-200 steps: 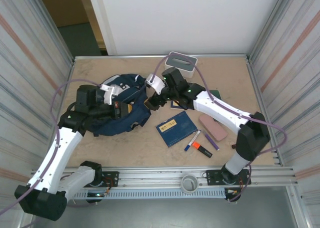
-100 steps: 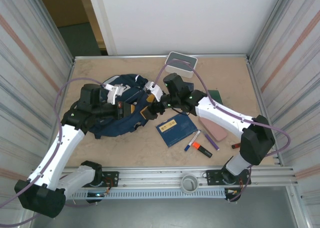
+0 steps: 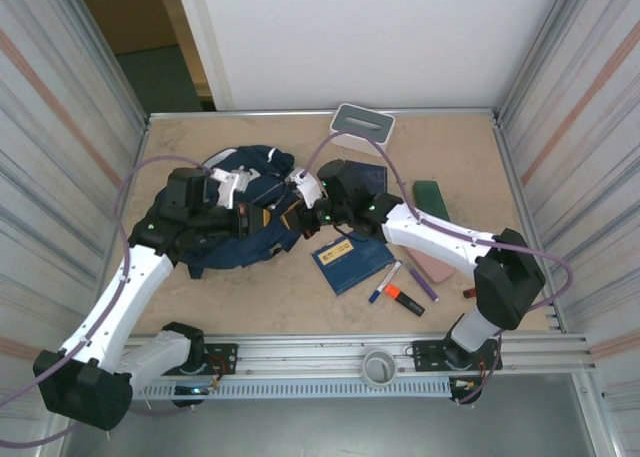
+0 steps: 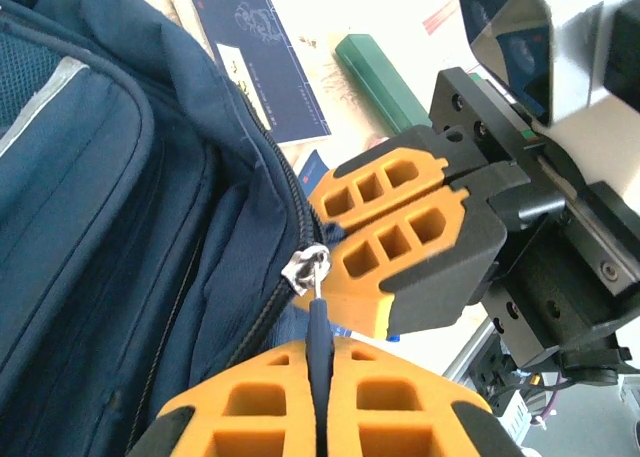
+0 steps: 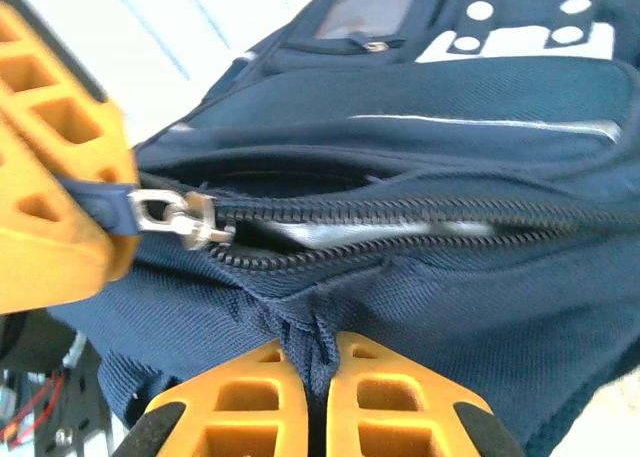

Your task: Pack the student bag

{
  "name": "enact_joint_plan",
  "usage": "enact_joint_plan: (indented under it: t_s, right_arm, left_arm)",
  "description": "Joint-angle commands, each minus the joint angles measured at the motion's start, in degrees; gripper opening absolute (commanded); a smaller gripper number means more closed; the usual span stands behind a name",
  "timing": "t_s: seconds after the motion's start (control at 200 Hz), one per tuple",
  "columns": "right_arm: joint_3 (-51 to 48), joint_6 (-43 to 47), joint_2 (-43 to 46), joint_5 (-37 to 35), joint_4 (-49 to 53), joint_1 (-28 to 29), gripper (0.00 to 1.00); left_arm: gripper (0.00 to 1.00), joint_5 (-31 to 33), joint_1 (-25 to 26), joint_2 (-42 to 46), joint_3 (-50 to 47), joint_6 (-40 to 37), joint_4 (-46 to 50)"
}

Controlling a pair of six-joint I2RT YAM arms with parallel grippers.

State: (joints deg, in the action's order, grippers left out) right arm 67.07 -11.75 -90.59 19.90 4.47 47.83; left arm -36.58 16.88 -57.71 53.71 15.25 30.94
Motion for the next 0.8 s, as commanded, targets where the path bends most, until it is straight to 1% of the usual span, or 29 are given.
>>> enact_joint_plan:
  t_s: [0.0, 0.11, 0.19, 0.326, 0.441, 0.496, 0.601, 0.797]
  right_arm:
    - [-6.46, -11.44, 4.59, -10.9, -2.31, -3.49, 0.0]
    - [-12.58, -19.48, 9.48, -15.61, -7.83, -4.76, 0.0]
    - [-14.73, -22.24, 11.61, -18.18, -10.01, -4.29, 0.0]
    - [-14.95, -21.88, 12.72, -23.58, -10.23, -2.01, 0.0]
    - [-15.12, -21.92, 12.84, -26.8, -9.05, -1.83, 0.0]
    - [-15.27, -22.33, 13.14, -28.69, -7.59, -2.23, 0.0]
    - [-15.51, -23.11, 13.16, -28.07, -6.4, -4.11, 0.0]
    - [-14.6, -22.25, 11.5, -21.91, -6.26, -7.36, 0.0]
  left_arm:
    - [0.0, -2.41, -1.97, 2.1, 0.07, -0.24, -5.27]
    - [0.0, -4.38, -4.23, 3.42, -2.0, 0.21, -5.48]
    - [0.0, -5.28, -5.2, 4.05, -3.54, 0.14, -5.32]
    - [0.0, -6.74, -6.35, 4.71, -5.44, 0.18, -5.52]
    - [0.0, -7.35, -8.29, 5.93, -6.32, 0.26, -4.87]
    - [0.0, -7.55, -10.08, 6.83, -6.61, 0.18, -4.11]
    - [0.0, -9.19, -13.57, 7.85, -7.13, 0.09, -2.86]
    - [0.0, -8.6, -17.43, 8.05, -8.32, -0.29, -1.55]
